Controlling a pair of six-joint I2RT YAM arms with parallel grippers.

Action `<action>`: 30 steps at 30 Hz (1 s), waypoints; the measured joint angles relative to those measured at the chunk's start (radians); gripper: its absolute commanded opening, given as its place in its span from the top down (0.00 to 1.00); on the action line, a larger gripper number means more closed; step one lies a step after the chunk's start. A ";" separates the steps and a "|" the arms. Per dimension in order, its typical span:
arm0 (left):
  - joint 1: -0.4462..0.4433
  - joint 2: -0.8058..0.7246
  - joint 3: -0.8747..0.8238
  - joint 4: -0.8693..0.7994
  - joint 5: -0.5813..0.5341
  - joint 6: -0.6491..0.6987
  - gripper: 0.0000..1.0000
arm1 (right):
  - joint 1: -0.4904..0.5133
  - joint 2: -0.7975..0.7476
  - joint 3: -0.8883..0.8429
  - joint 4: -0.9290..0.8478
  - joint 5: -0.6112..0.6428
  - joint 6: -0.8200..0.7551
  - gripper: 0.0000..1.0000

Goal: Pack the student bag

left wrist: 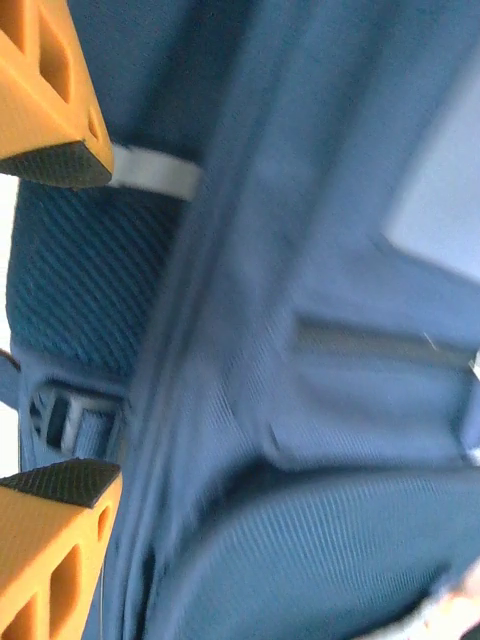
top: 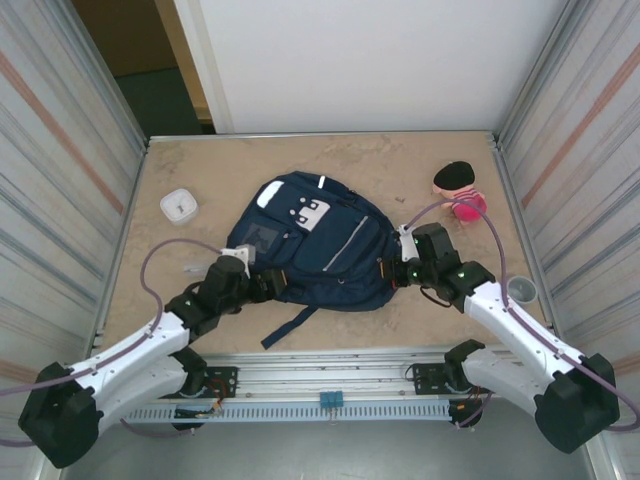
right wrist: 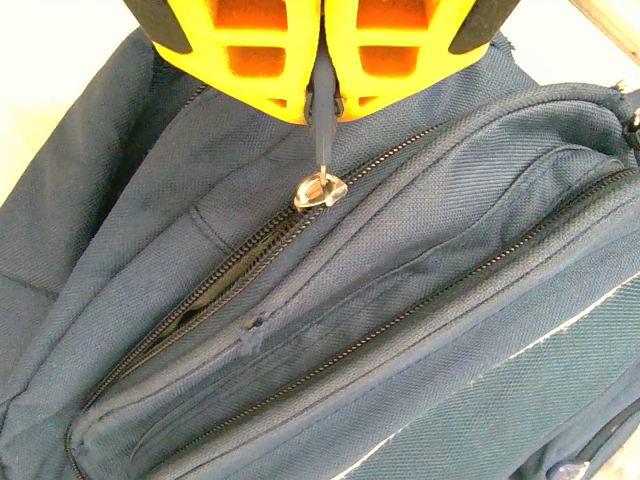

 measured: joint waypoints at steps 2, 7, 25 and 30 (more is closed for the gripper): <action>0.010 0.022 -0.013 0.021 0.000 -0.042 0.26 | 0.018 -0.003 0.000 0.000 0.015 0.009 1.00; 0.094 0.133 -0.012 0.137 0.060 -0.096 0.26 | 0.045 -0.019 0.000 -0.002 0.044 0.026 1.00; 0.364 0.674 0.412 0.360 0.302 -0.018 0.26 | 0.243 0.003 -0.005 0.064 0.125 0.145 1.00; 0.298 0.580 0.390 0.299 0.311 -0.063 0.23 | 0.251 0.033 -0.006 0.093 0.129 0.161 1.00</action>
